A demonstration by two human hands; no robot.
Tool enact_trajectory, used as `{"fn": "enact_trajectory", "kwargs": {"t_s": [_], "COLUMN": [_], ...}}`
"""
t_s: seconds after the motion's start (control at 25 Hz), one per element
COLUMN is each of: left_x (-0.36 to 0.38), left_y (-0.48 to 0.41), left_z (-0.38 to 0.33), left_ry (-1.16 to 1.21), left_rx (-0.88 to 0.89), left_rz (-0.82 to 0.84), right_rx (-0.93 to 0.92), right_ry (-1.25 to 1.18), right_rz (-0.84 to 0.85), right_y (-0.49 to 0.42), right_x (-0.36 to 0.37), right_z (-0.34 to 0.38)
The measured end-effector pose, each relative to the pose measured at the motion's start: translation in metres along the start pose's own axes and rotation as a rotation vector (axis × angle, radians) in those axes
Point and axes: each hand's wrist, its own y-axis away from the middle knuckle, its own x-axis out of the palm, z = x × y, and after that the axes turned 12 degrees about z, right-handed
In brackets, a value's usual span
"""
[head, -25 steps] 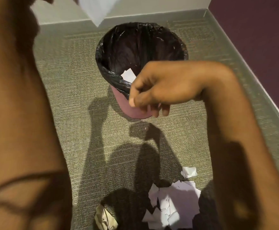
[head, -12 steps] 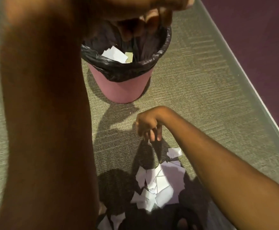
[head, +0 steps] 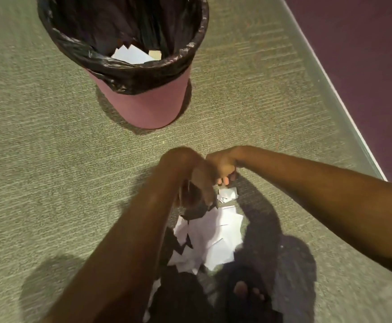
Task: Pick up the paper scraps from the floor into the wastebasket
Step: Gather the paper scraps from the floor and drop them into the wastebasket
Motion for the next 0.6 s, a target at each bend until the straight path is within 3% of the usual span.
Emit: {"fn": "enact_trajectory", "kwargs": {"t_s": [0.04,0.08,0.24,0.32,0.4,0.6], "left_x": [0.009,0.023,0.102,0.123,0.137,0.146], "left_y": [-0.014,-0.025,-0.076,-0.087,-0.090,-0.100], "left_z": [0.009,0.014,0.050,0.065,0.073,0.067], "left_ry": [0.066,0.051,-0.283,-0.316,-0.306,-0.288], "left_rx": [-0.009,-0.012,-0.049,-0.030,0.009,0.018], "left_rz": [0.018,-0.068,-0.559,-0.608,-0.598,-0.690], "right_rx": [-0.007,-0.011,0.080,0.174,0.272,0.407], "right_ry": [-0.048,-0.093,-0.277,-0.428,-0.486,-0.201], "right_rz": [-0.030,-0.086,-0.468,-0.630,-0.648,-0.754], "right_y": [0.001,-0.001,-0.010,-0.016,-0.022,-0.043], "right_x": [0.002,0.005,0.059,0.093,0.119,0.161], "right_z": [-0.002,-0.004,0.000,0.005,0.009,0.017]}}
